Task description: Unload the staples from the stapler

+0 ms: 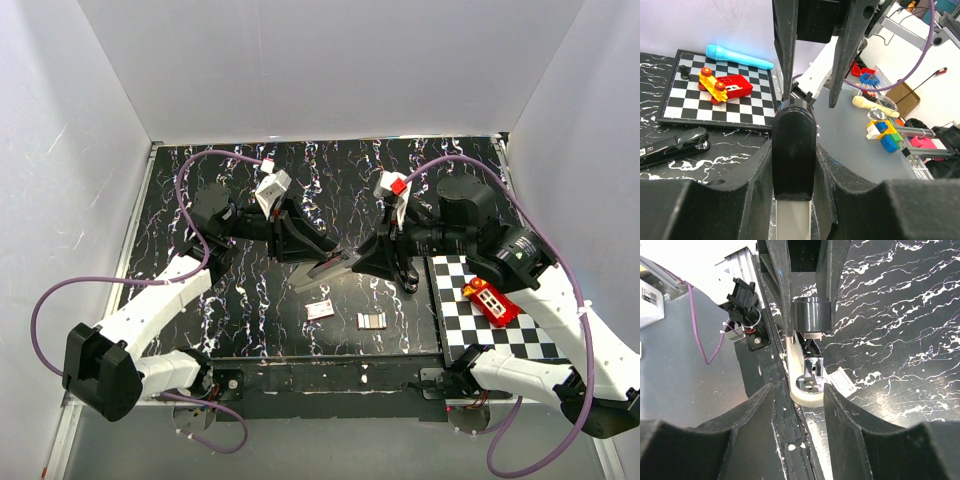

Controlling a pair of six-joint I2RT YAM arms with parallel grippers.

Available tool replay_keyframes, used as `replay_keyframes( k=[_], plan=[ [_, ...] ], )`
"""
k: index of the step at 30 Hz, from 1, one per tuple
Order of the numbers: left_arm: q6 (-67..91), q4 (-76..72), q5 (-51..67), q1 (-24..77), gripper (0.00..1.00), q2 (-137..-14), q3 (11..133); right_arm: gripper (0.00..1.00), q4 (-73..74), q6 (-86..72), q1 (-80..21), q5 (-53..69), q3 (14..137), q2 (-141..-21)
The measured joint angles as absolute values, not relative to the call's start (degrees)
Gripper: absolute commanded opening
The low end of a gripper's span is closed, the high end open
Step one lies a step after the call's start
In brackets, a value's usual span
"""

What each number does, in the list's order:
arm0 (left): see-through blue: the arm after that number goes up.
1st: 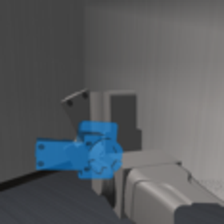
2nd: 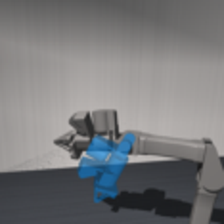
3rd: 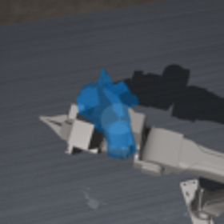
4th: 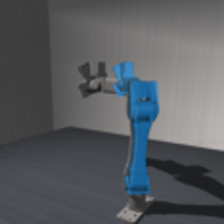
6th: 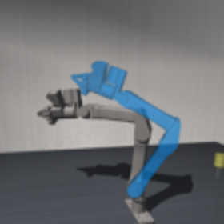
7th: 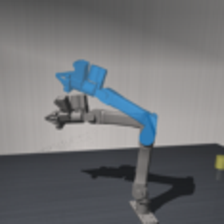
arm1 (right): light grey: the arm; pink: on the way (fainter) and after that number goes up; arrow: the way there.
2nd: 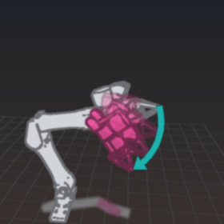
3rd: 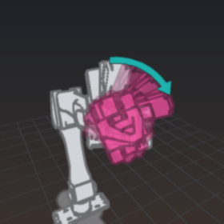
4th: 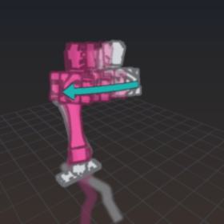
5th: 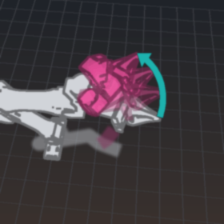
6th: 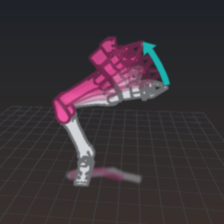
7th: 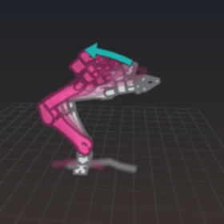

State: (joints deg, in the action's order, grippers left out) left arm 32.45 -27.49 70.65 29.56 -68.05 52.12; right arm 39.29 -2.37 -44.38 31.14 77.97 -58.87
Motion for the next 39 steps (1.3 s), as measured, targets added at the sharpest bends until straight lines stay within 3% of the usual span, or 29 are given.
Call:
replay_keyframes(
  k=[5,7,11,39],
  plan=[
    [31.6,-26.6,69.9,29.6,0.00,-68.1,52.1,0.47,40.3,-2.5,-44.4,29.1,79.7,-58.9],
    [30.8,-25.5,68.9,29.6,0.00,-68.1,52.1,0.36,40.3,-3.1,-44.4,27.4,80.6,-59.1],
    [28.5,-22.0,65.9,29.6,0.00,-67.9,52.2,0.02,40.1,-5.6,-44.4,23.4,82.8,-60.4],
    [20.1,-10.1,48.0,29.6,0.00,-63.8,52.2,0.01,34.3,-24.3,-45.8,7.3,84.7,-72.6]
  ],
)
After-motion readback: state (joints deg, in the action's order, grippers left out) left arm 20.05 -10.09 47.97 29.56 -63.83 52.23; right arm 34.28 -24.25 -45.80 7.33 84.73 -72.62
